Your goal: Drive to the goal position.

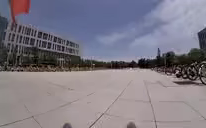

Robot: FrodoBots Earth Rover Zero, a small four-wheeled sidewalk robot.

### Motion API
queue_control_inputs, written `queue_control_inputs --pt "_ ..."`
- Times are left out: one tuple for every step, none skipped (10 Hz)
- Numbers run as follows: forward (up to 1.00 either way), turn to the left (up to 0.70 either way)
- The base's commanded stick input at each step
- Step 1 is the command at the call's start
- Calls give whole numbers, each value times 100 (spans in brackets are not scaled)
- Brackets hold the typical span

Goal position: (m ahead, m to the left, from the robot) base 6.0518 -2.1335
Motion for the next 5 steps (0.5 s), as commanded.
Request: queue_control_inputs --pt "45 0" --pt "45 0" --pt "45 0" --pt "45 0" --pt "45 0"
